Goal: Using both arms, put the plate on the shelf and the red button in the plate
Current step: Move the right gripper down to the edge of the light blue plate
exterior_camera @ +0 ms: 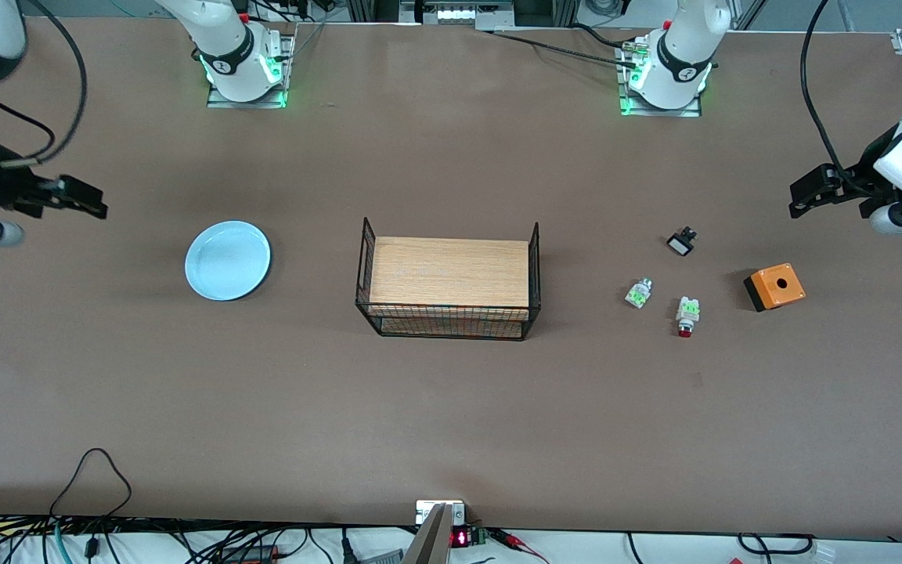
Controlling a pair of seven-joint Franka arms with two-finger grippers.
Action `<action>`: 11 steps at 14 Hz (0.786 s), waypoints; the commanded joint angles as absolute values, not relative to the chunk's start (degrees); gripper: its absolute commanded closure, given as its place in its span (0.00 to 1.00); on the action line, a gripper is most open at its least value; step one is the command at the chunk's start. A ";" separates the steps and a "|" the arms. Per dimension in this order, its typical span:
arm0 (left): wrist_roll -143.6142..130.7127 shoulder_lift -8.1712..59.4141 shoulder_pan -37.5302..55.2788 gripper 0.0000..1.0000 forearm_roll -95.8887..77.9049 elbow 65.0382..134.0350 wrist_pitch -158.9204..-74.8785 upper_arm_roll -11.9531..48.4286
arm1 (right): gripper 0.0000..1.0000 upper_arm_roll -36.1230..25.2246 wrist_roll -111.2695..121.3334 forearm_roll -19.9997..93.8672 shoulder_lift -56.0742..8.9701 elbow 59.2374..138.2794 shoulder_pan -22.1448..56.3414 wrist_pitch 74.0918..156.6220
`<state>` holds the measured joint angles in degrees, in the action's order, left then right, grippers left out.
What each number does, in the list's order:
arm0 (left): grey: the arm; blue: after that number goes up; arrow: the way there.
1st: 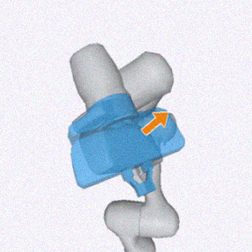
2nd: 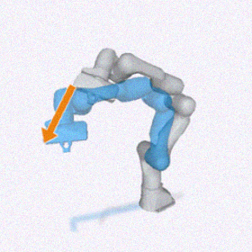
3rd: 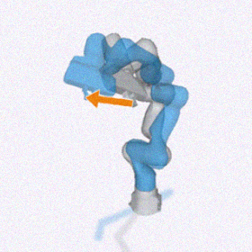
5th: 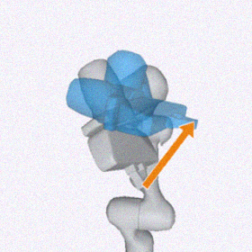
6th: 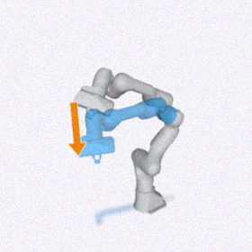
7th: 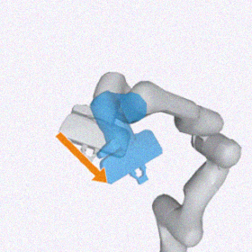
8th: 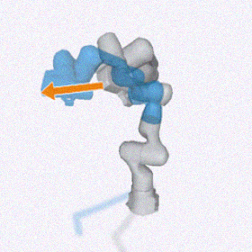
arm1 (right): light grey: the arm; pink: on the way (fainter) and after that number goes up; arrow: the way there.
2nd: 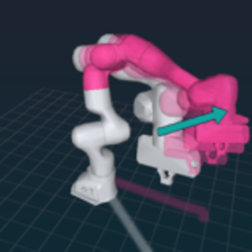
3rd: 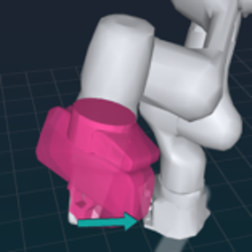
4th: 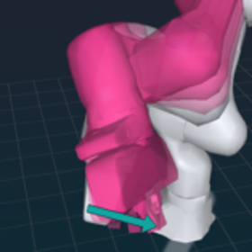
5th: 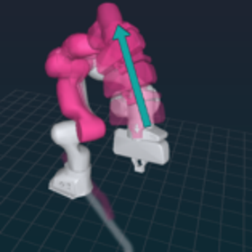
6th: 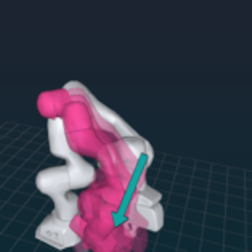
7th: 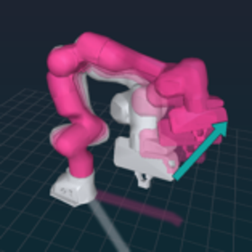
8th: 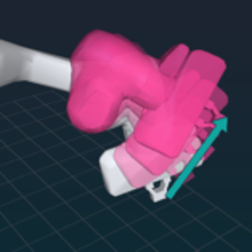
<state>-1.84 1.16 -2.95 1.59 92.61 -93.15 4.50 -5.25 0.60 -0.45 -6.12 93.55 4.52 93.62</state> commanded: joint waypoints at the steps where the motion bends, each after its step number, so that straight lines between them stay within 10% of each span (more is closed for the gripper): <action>1: -2.11 2.37 -3.34 0.00 1.14 89.82 -91.41 4.57 | 0.00 -5.19 -0.79 0.00 -9.48 92.46 5.01 95.18; 6: -2.11 2.72 -3.25 0.00 1.23 89.82 -90.97 4.57 | 0.00 -5.27 -2.11 -1.84 -15.81 93.86 5.27 100.79; 11: -2.11 2.99 -3.16 0.00 1.23 89.74 -90.62 4.75 | 0.00 -5.19 -2.20 -3.69 -14.33 113.52 4.04 121.43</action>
<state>-1.84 1.55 -2.97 1.59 92.26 -92.23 4.47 -5.40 -1.36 -2.61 -17.20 105.45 4.56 115.22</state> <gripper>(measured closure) 0.000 0.000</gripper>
